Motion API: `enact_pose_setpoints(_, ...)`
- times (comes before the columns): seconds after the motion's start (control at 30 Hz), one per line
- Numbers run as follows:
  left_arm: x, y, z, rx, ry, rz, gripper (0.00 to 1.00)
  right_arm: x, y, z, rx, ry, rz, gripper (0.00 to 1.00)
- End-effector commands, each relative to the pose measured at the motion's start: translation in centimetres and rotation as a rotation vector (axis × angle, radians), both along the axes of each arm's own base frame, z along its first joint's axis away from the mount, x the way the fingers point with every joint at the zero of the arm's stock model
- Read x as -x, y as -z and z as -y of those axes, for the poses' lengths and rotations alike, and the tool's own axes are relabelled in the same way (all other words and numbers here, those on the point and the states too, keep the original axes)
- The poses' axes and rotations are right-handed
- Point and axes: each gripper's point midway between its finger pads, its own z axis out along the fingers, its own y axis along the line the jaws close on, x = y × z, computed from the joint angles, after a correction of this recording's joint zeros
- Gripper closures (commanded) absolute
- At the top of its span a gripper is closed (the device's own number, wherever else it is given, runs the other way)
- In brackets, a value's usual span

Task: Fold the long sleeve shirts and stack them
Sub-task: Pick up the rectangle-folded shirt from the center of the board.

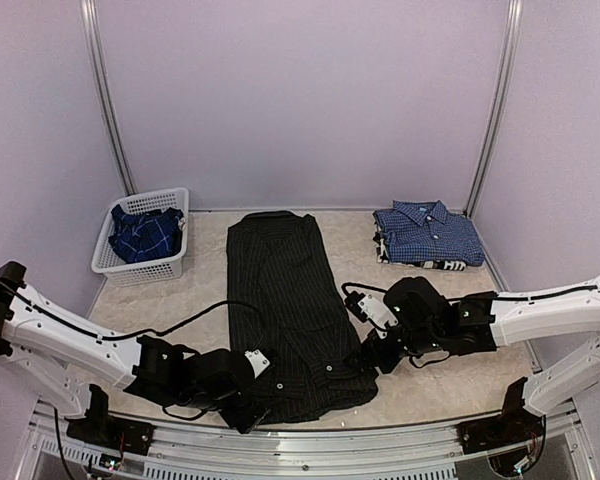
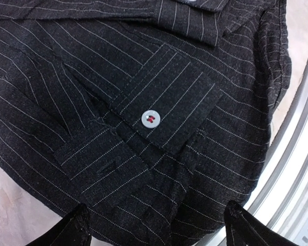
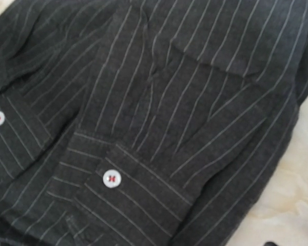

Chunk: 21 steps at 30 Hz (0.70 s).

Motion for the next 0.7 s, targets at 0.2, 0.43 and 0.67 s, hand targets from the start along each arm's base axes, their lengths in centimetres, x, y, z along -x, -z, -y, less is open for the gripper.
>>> enact_pose_setpoints(0.2, 0.8, 1.4, 1.8, -0.073, 0.112, -0.003, 0.18, 0.5, 0.7, 0.2, -0.029, 0.012, -0.023, 0.13)
enact_pose_setpoints(0.43, 1.8, 3.2, 1.7, -0.137, 0.168, -0.061, 0.35, 0.6, 1.0, 0.8, -0.021, 0.036, -0.030, 0.14)
enact_pose_setpoints(0.67, 2.4, 4.1, 1.6, -0.152, 0.186, -0.104, 0.64, 0.6, 0.8, 1.4, -0.015, 0.053, -0.023, 0.14)
